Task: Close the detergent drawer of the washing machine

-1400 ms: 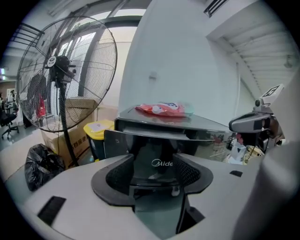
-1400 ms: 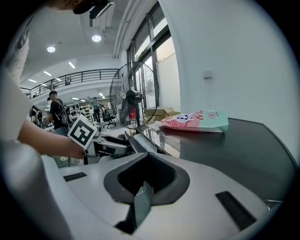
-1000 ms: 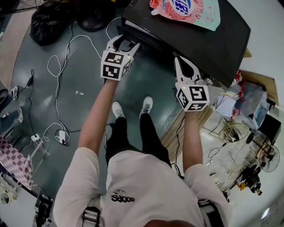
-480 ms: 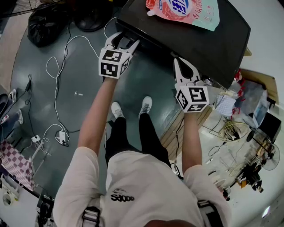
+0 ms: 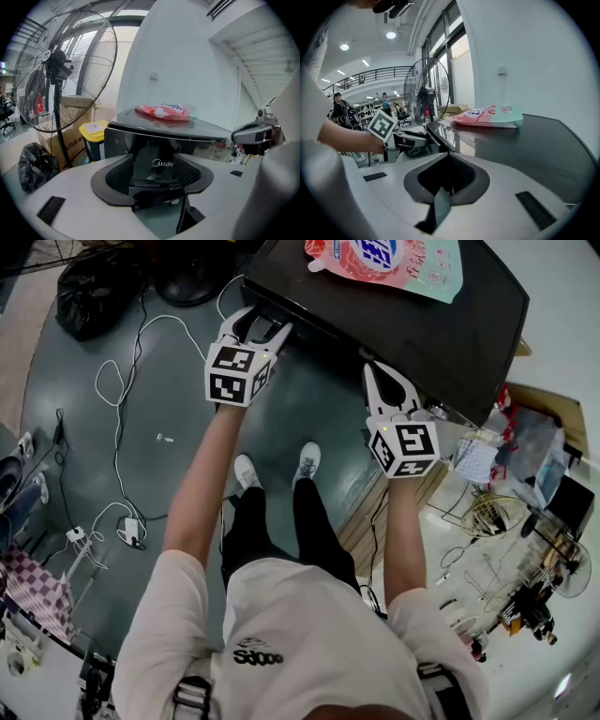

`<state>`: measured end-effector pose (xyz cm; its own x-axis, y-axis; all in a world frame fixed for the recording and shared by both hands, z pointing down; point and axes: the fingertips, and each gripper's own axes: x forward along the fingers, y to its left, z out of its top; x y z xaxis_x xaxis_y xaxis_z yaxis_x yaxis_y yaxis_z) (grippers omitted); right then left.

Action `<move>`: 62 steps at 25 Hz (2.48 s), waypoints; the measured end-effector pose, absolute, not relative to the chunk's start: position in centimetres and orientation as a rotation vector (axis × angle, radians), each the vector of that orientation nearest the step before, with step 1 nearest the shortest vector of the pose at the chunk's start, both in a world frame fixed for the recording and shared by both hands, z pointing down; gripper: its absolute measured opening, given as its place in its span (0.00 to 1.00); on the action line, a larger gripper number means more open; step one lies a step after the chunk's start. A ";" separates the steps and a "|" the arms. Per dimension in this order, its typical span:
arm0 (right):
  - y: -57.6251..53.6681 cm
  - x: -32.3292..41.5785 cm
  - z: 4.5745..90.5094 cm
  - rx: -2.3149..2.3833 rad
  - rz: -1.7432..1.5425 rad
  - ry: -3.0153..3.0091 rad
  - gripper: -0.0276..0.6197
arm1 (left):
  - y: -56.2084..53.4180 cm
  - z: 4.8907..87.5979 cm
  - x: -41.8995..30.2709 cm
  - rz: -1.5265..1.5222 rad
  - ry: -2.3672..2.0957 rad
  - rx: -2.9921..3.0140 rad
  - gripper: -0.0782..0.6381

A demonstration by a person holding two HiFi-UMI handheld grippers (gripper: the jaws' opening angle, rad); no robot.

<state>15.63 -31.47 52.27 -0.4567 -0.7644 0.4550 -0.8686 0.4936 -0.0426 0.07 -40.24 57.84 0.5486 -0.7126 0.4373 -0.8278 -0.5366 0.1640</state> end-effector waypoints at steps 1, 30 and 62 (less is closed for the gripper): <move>-31.5 15.6 52.3 1.359 0.382 -2.366 0.05 | -40.3 57.9 0.1 0.456 -1.263 2.436 0.49; -29.8 17.0 52.1 1.393 0.409 -2.346 0.05 | -42.0 58.1 0.7 0.341 -1.269 2.465 0.49; -19.5 8.9 28.6 1.285 -0.036 -2.464 0.05 | -21.3 30.2 -9.5 0.412 -1.385 2.727 0.13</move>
<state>8.85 -19.48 28.61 -0.5213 -0.7979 0.3028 -0.7886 0.5860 0.1865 -9.48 -21.28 30.17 0.5617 -0.7852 0.2605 -0.8000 -0.5958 -0.0710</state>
